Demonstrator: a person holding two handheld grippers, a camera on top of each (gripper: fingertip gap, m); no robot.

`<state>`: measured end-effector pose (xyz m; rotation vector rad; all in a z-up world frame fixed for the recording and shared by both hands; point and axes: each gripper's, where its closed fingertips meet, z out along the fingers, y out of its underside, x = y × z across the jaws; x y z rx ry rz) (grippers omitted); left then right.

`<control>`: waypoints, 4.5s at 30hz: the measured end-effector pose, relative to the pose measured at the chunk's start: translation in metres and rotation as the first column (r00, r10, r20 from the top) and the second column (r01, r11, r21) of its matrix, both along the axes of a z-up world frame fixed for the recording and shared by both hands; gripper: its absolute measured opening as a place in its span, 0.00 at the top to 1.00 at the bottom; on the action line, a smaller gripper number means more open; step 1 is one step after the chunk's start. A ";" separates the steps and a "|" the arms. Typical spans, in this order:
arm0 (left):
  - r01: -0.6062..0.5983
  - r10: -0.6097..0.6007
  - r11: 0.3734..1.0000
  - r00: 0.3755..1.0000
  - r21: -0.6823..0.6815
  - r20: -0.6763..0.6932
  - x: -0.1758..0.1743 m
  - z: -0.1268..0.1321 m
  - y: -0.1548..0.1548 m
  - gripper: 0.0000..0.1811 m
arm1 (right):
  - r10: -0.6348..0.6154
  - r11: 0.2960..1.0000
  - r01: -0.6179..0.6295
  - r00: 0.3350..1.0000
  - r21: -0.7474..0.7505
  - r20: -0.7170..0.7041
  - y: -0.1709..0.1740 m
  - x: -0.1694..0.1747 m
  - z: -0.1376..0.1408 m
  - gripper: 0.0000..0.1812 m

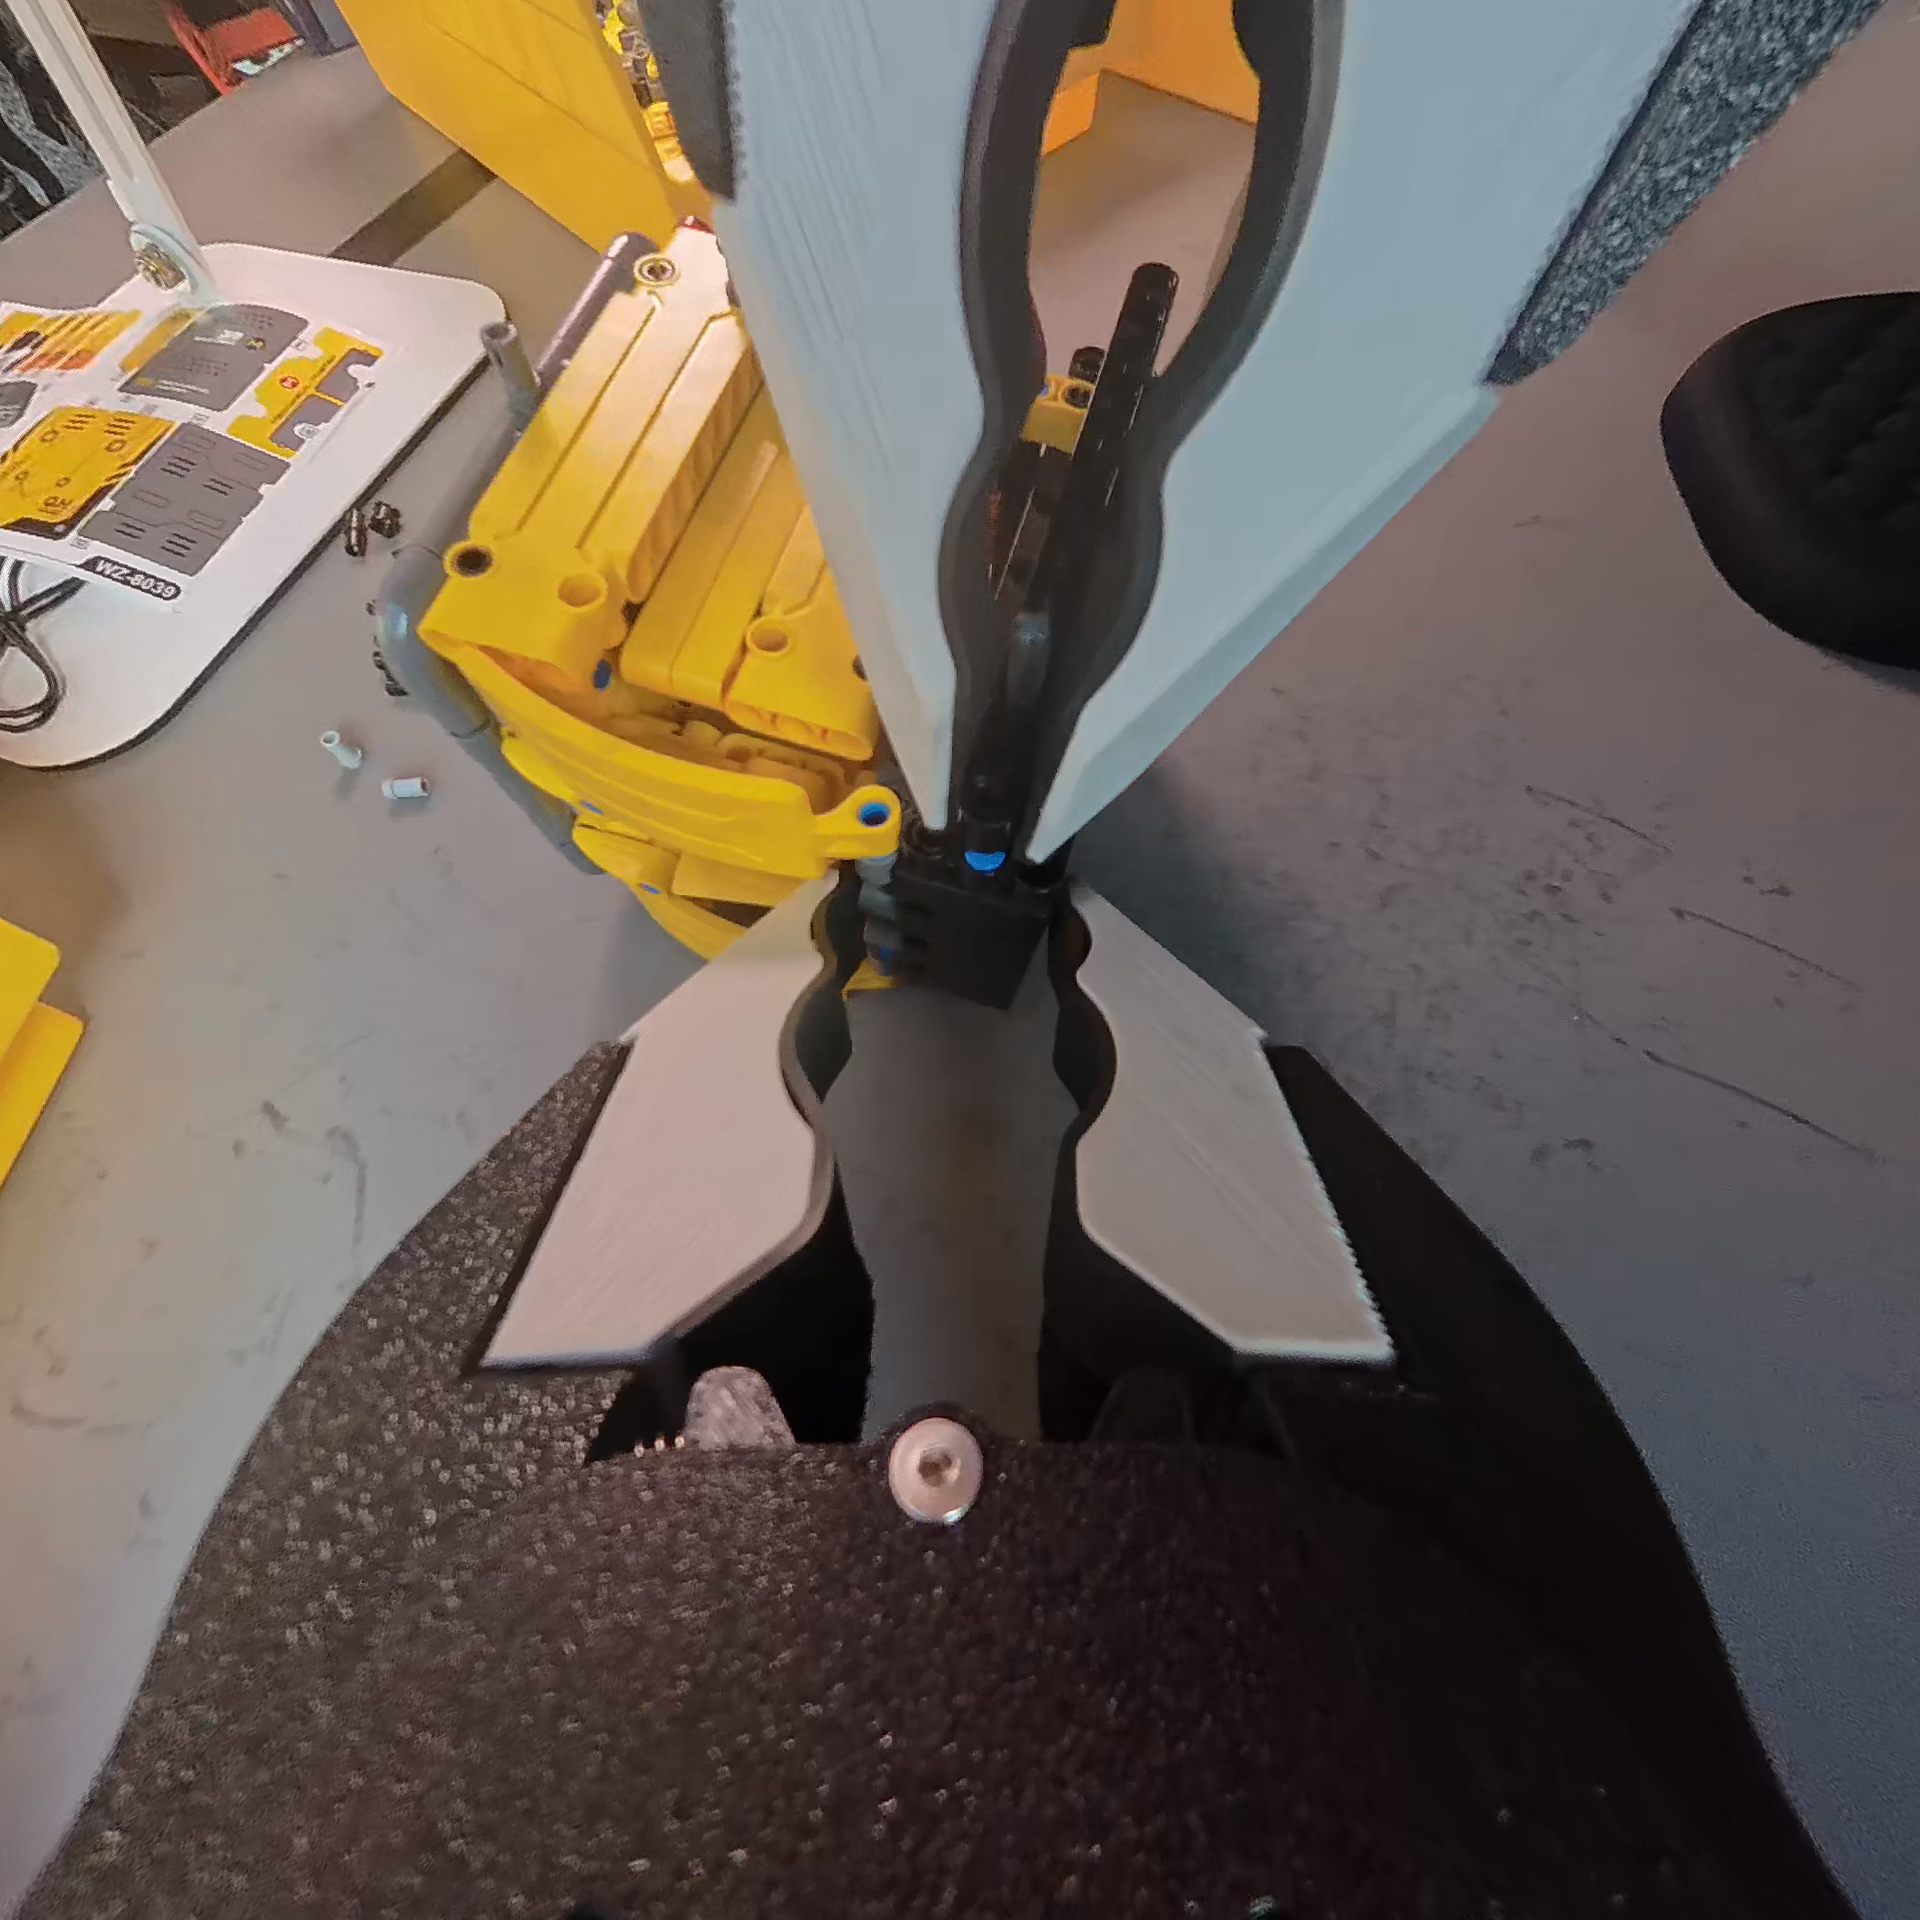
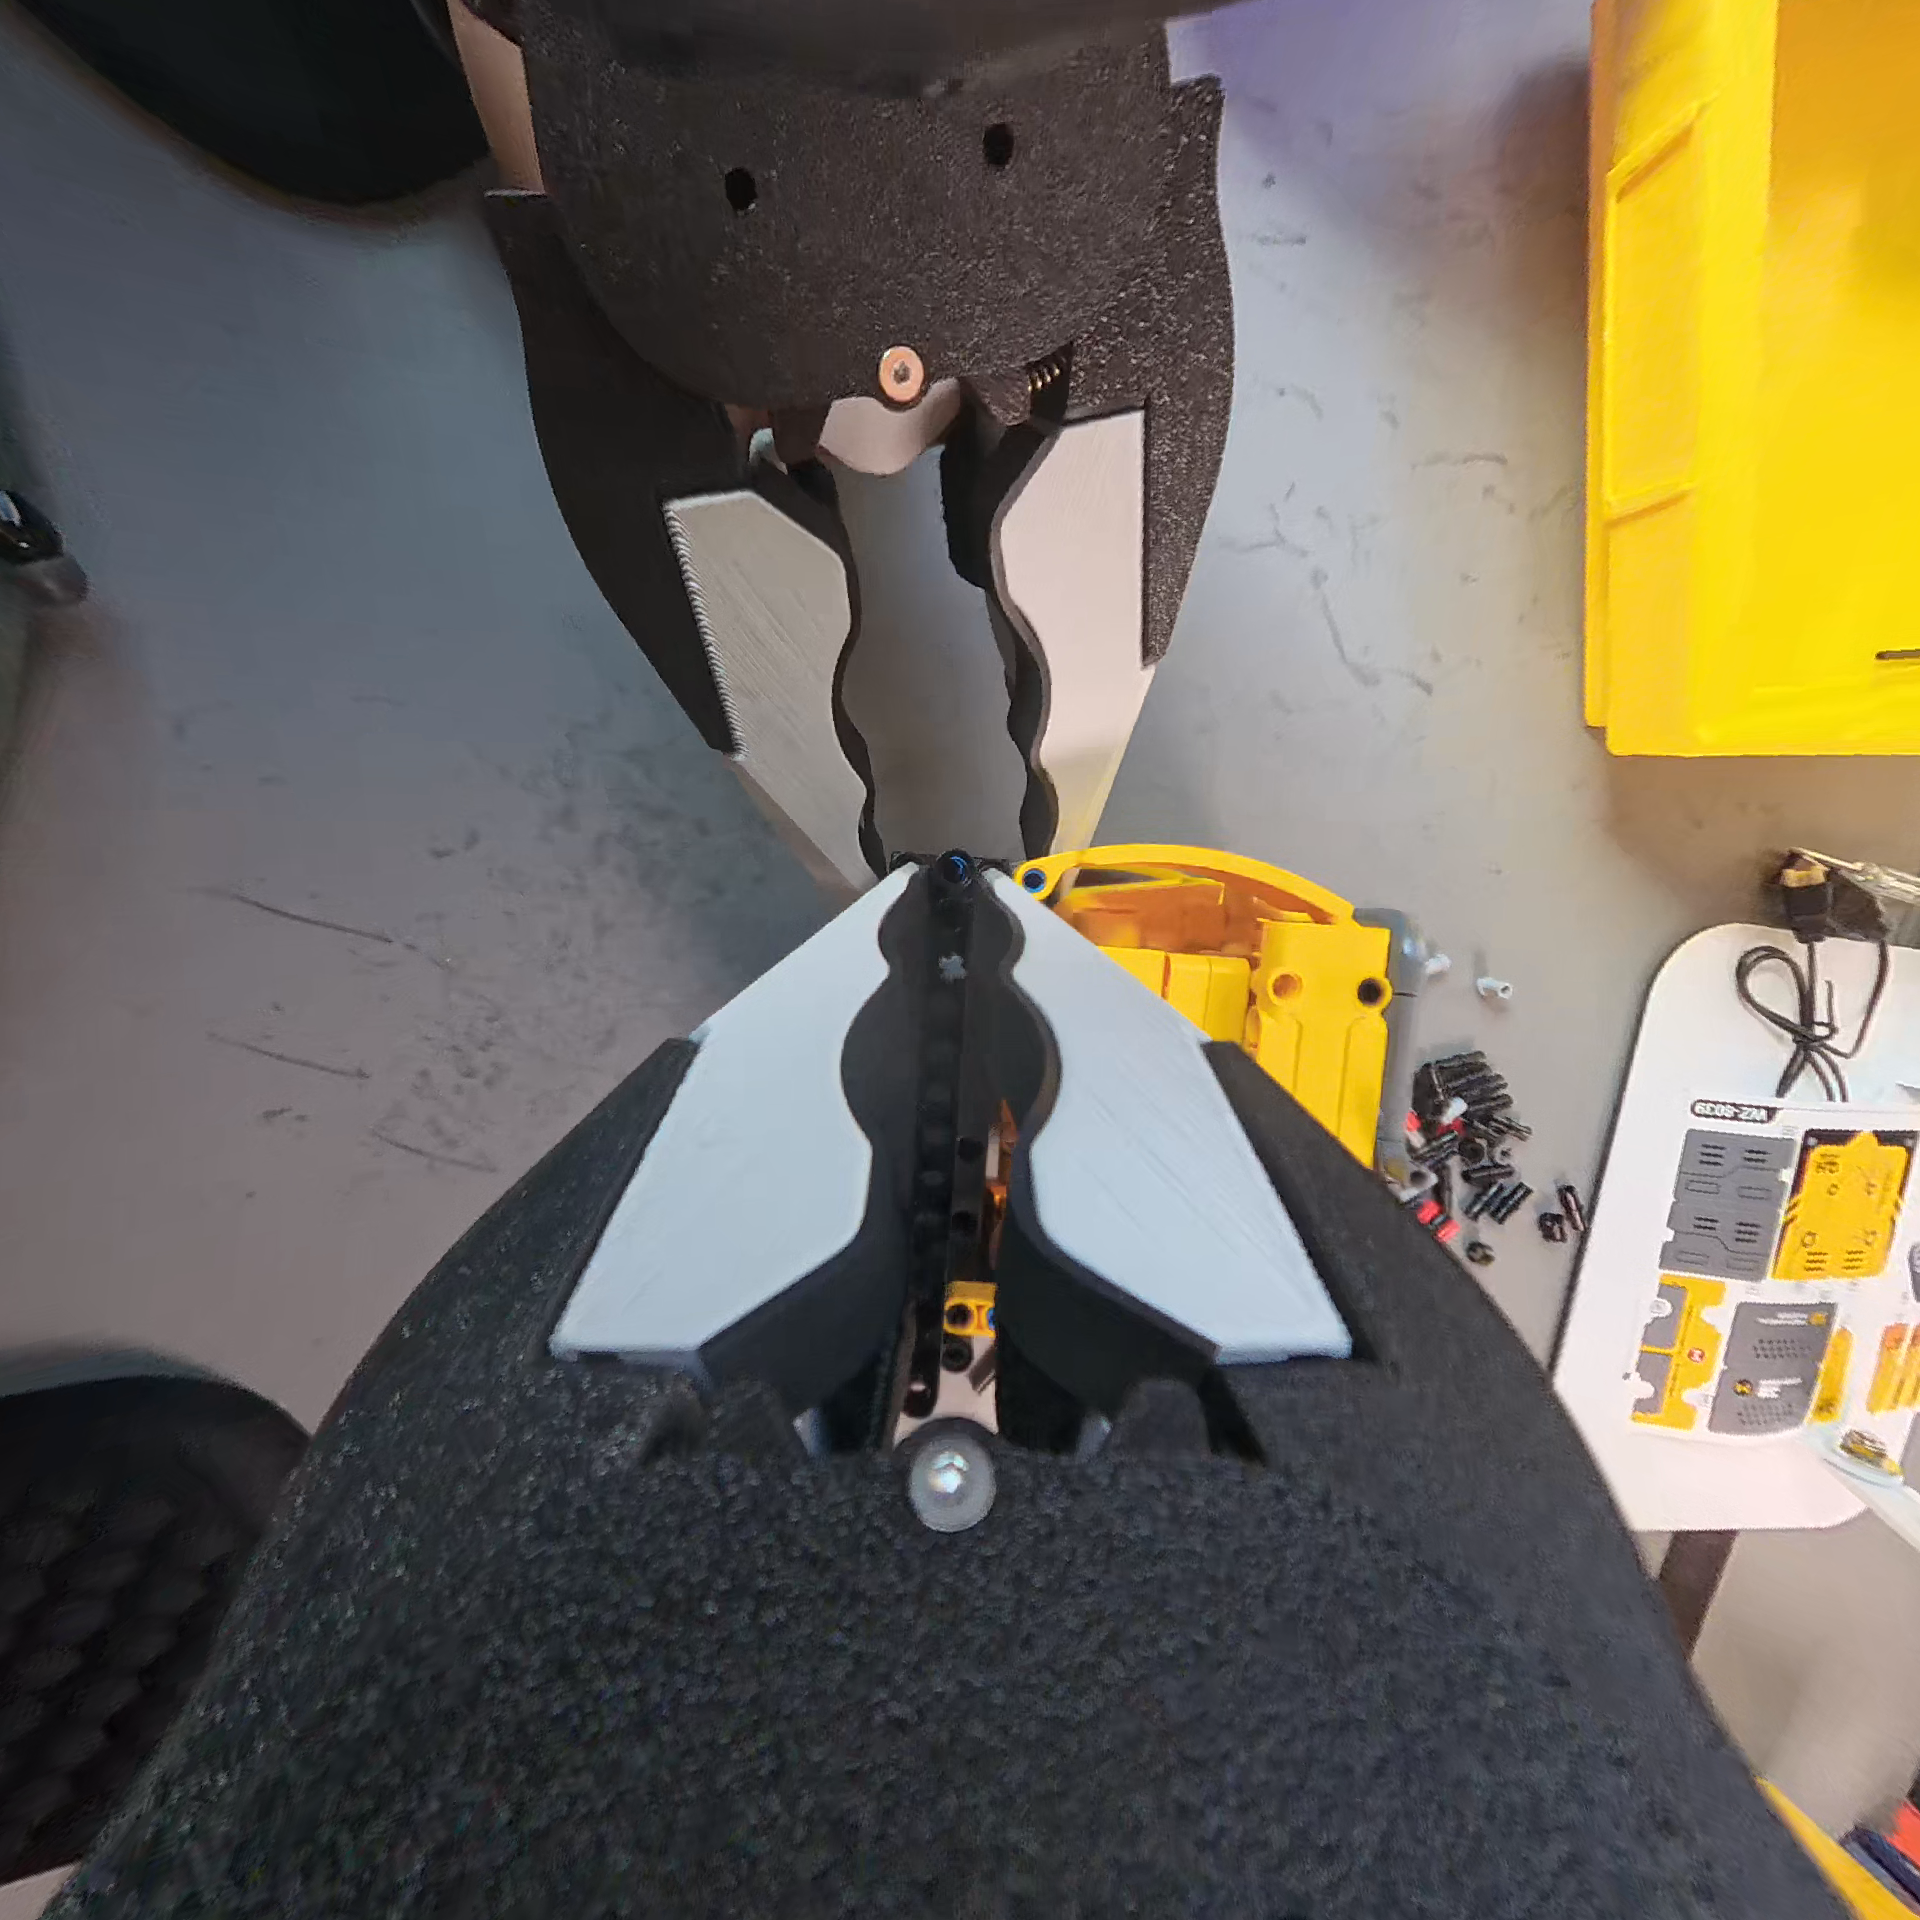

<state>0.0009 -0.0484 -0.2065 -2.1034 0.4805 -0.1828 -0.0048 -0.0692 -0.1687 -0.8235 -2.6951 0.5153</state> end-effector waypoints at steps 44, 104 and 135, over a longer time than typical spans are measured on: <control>0.079 -0.080 0.997 0.996 0.019 0.043 0.001 0.000 0.005 0.78 | -0.084 0.967 0.058 0.992 0.247 0.094 0.005 0.000 0.004 0.97; 0.024 -0.019 1.000 0.907 -0.008 0.421 -0.012 0.021 0.008 0.78 | -0.348 0.899 0.270 0.918 -0.345 -0.188 0.031 0.008 0.089 0.89; 0.238 -0.236 0.971 0.954 0.012 0.183 -0.008 0.006 -0.032 0.77 | 0.004 0.933 -0.077 0.979 -0.351 -0.204 -0.022 0.102 0.014 0.96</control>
